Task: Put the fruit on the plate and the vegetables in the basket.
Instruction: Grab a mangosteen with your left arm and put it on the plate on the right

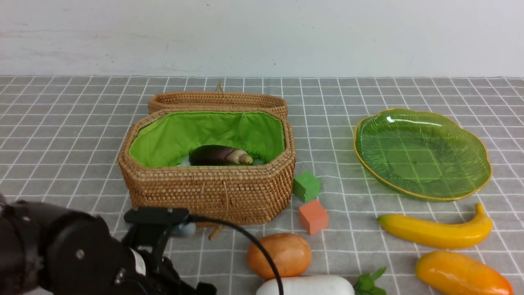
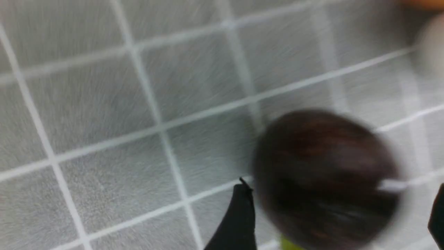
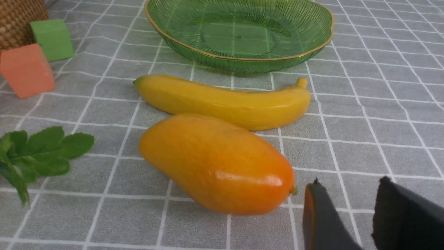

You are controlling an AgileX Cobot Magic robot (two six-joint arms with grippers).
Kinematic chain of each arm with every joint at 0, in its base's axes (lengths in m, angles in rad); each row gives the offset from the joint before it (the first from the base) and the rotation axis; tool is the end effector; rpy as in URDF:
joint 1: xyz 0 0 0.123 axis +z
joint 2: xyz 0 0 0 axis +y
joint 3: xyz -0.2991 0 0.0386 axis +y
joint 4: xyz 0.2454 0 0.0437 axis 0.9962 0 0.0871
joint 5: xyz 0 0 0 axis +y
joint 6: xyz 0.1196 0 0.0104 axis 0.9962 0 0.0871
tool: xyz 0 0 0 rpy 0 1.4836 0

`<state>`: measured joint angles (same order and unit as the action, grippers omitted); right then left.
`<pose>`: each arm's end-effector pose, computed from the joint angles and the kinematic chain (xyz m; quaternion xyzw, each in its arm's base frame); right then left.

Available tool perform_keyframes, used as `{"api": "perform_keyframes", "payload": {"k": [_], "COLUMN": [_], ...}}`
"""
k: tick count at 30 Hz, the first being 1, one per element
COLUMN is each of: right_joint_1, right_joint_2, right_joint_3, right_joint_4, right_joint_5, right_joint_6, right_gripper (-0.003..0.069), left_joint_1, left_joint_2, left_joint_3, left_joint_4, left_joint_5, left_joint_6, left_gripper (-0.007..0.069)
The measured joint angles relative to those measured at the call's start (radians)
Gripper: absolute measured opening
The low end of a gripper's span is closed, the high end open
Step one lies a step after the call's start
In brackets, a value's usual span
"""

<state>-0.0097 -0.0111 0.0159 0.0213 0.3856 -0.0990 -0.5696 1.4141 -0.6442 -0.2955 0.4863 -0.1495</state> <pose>0.0607 0.0004 0.1649 -0.0304 0.8052 -0.0231 0.5918 0.1988 -0.1467 0.1764 0.0908 0.9716 -0.1569 0.1519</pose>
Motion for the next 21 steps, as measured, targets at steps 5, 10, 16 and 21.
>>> {"api": "perform_keyframes", "payload": {"k": [5,10,16,21], "right_joint_1": [0.000,0.000,0.000,0.000], "right_joint_2": [0.000,0.000,0.000,0.000], "right_joint_3": [0.000,0.000,0.000,0.000], "right_joint_4": [0.000,0.000,0.000,0.000], "right_joint_5": [0.000,0.000,0.000,0.000], "right_joint_6": [0.000,0.000,0.000,0.000], "right_gripper": [0.0242,0.0242,0.0242,0.0242], "left_joint_1": [0.000,0.000,0.000,0.000], "left_joint_2": [0.084,0.082,-0.001,-0.061], "left_joint_3": [0.004,-0.030,-0.161,-0.375], "left_joint_4": [-0.014,-0.015,-0.001,0.030], "left_joint_5": [-0.077,-0.011,0.166,0.249], "left_joint_6": [0.018,0.045,0.079,0.205], "left_gripper": [0.0564,0.0558,0.0558,0.0558]}}
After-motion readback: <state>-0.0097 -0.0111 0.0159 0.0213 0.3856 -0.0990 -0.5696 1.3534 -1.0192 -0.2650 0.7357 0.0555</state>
